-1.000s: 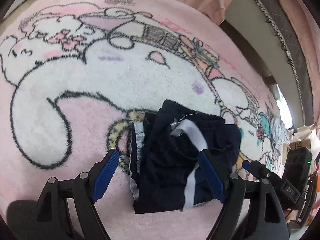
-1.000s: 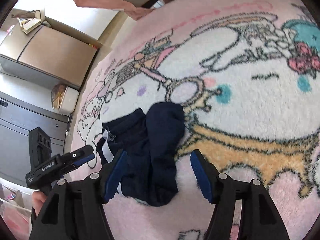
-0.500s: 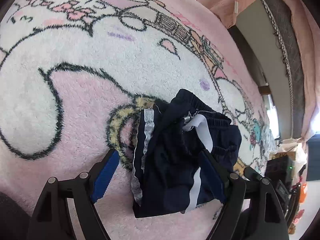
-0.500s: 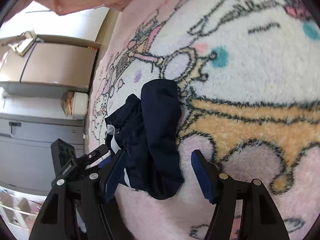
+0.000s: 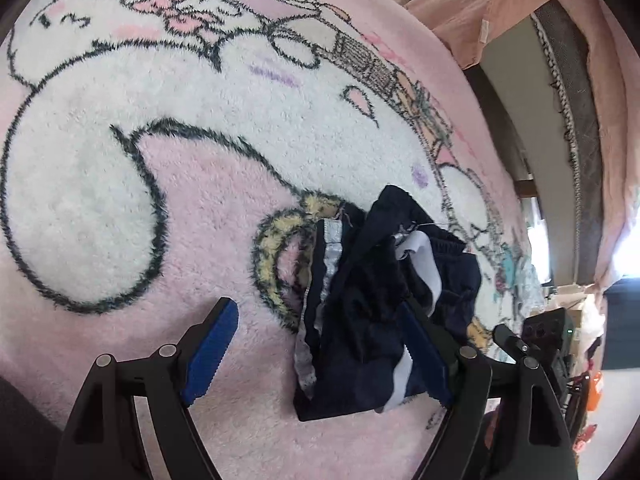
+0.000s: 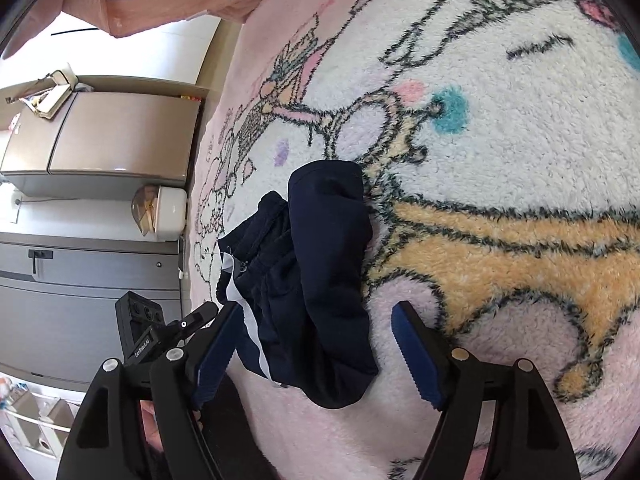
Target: Fold clothes
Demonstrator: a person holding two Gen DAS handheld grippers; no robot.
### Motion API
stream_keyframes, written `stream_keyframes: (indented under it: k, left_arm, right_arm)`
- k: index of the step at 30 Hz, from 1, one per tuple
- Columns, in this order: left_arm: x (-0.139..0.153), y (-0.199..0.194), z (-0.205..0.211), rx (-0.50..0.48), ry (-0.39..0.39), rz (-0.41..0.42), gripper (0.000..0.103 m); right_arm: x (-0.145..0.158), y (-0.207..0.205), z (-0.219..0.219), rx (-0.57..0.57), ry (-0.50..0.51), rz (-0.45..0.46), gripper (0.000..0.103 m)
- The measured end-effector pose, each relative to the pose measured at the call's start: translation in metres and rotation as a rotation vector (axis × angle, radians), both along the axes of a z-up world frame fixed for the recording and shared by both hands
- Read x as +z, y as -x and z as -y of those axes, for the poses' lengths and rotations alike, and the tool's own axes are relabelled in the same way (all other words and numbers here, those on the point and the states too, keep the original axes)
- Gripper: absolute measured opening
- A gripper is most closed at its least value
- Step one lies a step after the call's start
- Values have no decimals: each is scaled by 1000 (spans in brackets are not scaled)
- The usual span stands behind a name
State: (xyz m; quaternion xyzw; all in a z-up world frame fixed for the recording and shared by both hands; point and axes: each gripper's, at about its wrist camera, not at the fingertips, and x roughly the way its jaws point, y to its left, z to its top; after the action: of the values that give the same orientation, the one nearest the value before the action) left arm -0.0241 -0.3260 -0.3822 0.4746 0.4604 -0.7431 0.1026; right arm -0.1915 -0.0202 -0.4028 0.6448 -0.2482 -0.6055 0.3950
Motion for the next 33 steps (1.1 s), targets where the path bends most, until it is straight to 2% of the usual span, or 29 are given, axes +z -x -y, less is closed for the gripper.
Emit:
stream_keyframes:
  k: [3, 8, 13, 16, 21, 25, 28, 33]
  left_arm:
    - [-1, 0, 0, 10, -26, -19, 82]
    - [-5, 5, 0, -5, -116, -70, 82]
    - [-5, 19, -8, -52, -100, -64, 83]
    - [-5, 23, -10, -49, -106, -72, 85]
    - [-9, 20, -3, -7, -159, -103, 86]
    - [-13, 23, 1, 5, -211, -140, 86]
    - [-18, 24, 3, 22, -268, -172, 86]
    - [-17, 20, -5, 16, -283, -164, 86]
  right_arm:
    - [-1, 0, 0, -14, 16, 13, 84]
    - [2, -1, 6, -19, 7, 10, 89]
    - [8, -2, 20, -5, -36, -16, 103]
    - [9, -3, 27, 10, -44, -28, 103]
    - [-2, 5, 33, -6, 47, 55, 103]
    - [-4, 9, 34, -9, 73, 93, 103]
    - [-4, 9, 36, 19, 80, 101, 103]
    - [-3, 5, 41, 109, 71, 98, 103]
